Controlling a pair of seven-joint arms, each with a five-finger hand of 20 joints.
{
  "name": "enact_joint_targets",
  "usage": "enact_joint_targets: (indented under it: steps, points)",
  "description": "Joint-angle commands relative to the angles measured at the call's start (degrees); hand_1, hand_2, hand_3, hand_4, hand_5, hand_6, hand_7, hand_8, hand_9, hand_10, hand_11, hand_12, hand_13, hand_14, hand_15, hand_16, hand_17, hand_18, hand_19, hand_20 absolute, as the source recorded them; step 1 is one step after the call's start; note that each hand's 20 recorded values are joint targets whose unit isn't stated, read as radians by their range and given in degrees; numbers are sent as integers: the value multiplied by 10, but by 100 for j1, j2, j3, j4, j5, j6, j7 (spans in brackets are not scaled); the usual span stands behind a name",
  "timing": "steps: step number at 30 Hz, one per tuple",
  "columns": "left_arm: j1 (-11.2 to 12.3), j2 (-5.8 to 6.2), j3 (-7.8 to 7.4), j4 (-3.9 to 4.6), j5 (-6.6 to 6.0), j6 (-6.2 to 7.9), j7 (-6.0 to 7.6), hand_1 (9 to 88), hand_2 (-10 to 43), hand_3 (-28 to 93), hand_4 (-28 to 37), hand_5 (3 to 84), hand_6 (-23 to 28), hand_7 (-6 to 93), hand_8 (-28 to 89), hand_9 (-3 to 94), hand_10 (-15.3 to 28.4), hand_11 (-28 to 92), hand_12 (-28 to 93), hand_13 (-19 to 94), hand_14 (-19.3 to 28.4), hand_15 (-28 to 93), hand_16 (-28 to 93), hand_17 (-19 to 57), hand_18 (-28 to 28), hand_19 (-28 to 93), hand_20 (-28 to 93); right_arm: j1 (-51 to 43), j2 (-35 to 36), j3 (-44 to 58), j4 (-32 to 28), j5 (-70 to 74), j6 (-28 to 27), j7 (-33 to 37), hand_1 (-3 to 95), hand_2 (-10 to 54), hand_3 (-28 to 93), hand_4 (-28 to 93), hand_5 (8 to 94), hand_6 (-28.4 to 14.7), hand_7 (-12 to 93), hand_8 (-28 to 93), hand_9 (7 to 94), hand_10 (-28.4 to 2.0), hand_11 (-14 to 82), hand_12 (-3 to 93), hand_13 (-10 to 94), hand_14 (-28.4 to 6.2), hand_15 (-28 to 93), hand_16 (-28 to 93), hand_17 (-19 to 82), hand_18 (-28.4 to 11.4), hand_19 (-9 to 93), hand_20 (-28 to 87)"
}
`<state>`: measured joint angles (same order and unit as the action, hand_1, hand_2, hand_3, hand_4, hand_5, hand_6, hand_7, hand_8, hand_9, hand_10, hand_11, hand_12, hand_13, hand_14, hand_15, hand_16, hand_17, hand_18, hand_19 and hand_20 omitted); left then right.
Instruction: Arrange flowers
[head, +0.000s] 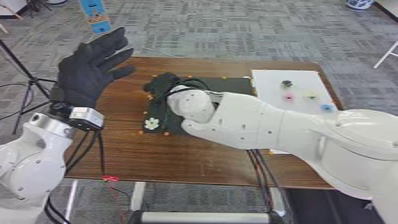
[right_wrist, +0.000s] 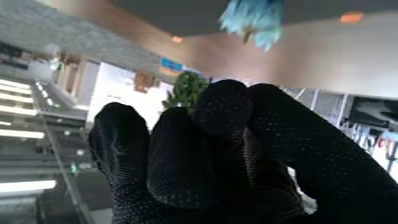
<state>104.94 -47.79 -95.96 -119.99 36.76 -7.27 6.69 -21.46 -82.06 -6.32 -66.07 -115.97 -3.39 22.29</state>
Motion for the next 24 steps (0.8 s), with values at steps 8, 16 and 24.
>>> enact_joint_targets:
  steps: [8,16,24]
  points:
    - [-59,-33,11,33,-35,-84,-31,201,-53,677,-283,277,32,135,-74,201,98,105,174,166,130,109,62,-127,256,409,55,-52,-109,-144,254,-10,-368,116,244,237,932,28,326,55,196,-163,786,-113,663,403,794,-83,914,358,469,-255,932,771]
    - [145,-52,-157,-44,-26,-20,1,200,-54,679,-283,277,31,134,-74,200,98,105,174,166,130,107,62,-128,257,409,55,82,112,-249,-23,-104,-514,-141,238,244,932,33,345,53,194,-162,790,-111,665,401,799,-82,913,364,474,-254,932,776]
    - [341,-124,-297,-101,-15,28,39,202,-53,676,-283,277,32,134,-74,201,98,105,174,166,130,107,62,-129,257,409,55,217,581,13,-504,49,-177,-473,237,234,932,29,378,47,194,-161,794,-112,666,393,799,-81,911,366,474,-253,932,774]
